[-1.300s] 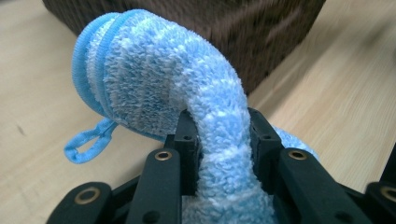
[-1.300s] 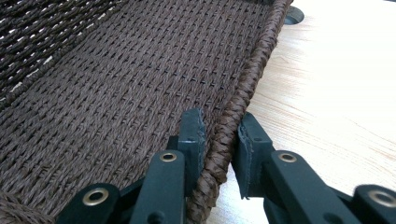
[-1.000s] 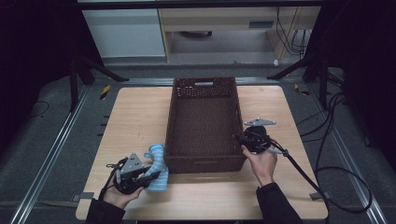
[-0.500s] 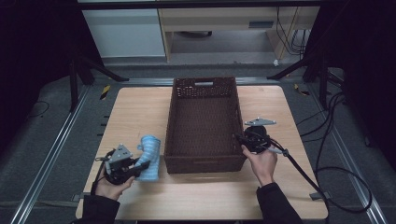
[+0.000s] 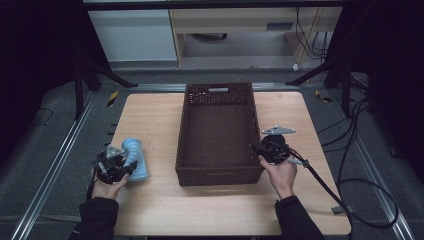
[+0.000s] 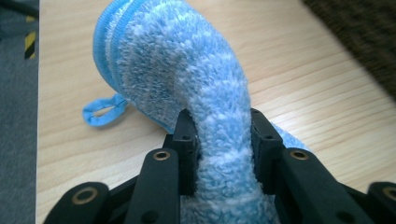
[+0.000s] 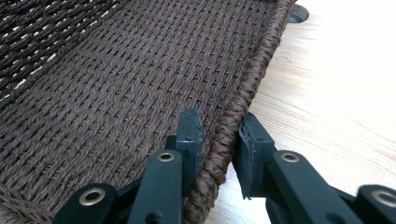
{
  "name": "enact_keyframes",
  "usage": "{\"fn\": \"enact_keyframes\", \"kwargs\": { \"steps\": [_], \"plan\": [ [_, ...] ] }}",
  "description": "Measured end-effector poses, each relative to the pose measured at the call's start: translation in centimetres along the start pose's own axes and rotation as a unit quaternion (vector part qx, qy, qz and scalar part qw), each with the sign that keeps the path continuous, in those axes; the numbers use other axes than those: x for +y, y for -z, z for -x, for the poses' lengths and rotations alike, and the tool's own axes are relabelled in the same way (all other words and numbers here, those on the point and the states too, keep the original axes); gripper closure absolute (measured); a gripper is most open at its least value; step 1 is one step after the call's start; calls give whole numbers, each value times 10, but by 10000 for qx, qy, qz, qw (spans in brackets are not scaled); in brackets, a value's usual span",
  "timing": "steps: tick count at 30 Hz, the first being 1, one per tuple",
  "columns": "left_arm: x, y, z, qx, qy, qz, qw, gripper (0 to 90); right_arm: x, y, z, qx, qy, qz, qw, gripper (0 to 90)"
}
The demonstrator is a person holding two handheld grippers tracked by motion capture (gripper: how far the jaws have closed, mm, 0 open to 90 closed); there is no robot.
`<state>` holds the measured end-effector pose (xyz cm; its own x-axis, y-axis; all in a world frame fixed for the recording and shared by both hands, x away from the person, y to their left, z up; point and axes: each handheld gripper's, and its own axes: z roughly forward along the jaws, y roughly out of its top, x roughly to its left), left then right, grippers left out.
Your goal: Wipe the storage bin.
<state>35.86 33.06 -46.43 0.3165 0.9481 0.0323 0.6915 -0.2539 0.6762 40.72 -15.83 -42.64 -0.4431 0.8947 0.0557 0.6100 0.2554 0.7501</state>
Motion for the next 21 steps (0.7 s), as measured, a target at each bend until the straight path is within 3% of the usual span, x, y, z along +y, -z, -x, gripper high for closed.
{"fn": "enact_keyframes", "kwargs": {
  "steps": [4,8,17,21],
  "plan": [
    [-2,-3,-1,104,-45,-4,9999,643,0,0,0,0,-1,-3,10000,730],
    [-3,-3,0,215,-56,5,9998,533,0,0,0,-8,19,-4,10000,704],
    [4,19,-2,187,185,562,9981,420,3,4,4,-87,43,183,9998,552],
    [12,25,2,28,218,738,9970,399,5,7,8,-136,58,253,9996,525]
  ]
}}
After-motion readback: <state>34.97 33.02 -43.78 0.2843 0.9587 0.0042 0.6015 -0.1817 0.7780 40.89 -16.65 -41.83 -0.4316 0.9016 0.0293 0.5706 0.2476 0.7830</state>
